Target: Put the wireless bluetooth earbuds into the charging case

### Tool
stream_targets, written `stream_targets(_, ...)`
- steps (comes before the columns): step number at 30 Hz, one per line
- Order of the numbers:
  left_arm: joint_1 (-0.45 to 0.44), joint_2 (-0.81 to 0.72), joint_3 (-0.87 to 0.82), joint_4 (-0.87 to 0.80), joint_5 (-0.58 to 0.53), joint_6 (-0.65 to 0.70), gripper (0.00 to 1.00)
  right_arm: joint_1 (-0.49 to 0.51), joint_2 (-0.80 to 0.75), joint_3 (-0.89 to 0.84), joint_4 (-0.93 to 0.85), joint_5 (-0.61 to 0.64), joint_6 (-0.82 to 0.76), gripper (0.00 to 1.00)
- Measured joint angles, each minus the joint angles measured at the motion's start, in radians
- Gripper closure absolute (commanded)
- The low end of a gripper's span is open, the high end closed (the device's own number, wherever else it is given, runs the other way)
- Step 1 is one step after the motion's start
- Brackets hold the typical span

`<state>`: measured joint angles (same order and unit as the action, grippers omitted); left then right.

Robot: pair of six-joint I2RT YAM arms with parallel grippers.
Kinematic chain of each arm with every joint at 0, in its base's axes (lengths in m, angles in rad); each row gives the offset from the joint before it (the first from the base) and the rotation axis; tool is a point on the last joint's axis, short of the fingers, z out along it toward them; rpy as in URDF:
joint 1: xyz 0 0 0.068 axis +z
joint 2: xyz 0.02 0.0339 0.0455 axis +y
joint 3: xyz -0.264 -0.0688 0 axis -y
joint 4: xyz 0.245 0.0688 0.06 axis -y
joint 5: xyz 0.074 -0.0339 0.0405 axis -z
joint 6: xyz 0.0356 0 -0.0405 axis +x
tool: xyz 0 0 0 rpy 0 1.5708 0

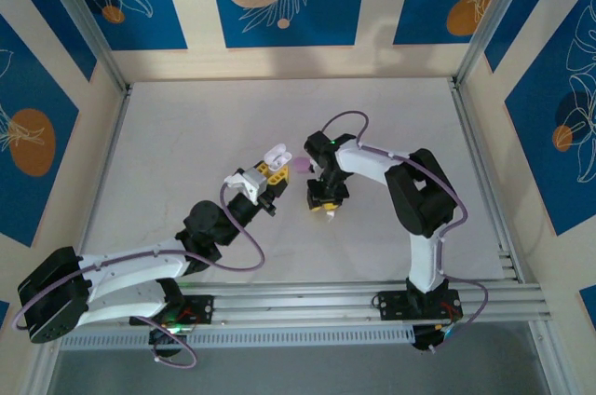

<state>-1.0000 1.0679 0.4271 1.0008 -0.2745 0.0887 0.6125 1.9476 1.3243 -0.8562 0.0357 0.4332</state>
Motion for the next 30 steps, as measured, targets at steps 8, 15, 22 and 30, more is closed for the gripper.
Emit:
stream_targets(8, 0.0, 0.0, 0.0, 0.0, 0.0, 0.0, 0.9, 0.005, -0.072, 0.002, -0.072, 0.113, 0.135, 0.55)
stream_targets(15, 0.0, 0.0, 0.0, 0.001, 0.0, 0.0, 0.9, 0.001, -0.079, -0.029, -0.089, 0.126, 0.298, 0.55)
stream_targets(22, 0.0, -0.01, 0.0, 0.001, 0.0, 0.0, 0.9, 0.001, -0.072, -0.031, -0.072, 0.117, 0.355, 0.57)
stream_targets(30, 0.0, -0.011, 0.0, 0.001, 0.0, 0.0, 0.9, 0.001, -0.027, -0.031, -0.061, 0.113, 0.369, 0.61)
